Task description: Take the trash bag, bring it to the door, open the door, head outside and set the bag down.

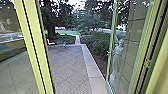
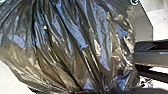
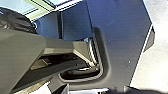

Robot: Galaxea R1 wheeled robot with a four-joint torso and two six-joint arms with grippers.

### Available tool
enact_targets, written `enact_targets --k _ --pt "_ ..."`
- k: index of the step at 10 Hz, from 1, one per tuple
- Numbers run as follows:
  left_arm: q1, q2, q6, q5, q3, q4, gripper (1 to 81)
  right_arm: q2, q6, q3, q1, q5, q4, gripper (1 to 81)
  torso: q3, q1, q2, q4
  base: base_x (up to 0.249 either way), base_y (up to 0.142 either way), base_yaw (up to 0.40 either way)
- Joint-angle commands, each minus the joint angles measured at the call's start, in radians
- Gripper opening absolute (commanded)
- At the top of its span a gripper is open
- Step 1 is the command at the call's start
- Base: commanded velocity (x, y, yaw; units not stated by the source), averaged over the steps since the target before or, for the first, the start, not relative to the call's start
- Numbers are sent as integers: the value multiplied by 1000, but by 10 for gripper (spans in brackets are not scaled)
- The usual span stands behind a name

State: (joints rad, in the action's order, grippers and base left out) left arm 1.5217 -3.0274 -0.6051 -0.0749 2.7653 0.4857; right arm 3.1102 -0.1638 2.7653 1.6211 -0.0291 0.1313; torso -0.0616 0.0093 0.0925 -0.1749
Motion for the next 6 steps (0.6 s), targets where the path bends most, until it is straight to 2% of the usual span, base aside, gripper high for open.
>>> enact_targets --k 1,6 --pt "-53 1 -5 -69 2 -9 10 17 18 3 -25 63 14 811 0 0 0 0 0 -134 0" --pt "-54 1 -5 -69 2 -15 10 17 17 -1 -23 63 14 811 0 0 0 0 0 -131 0"
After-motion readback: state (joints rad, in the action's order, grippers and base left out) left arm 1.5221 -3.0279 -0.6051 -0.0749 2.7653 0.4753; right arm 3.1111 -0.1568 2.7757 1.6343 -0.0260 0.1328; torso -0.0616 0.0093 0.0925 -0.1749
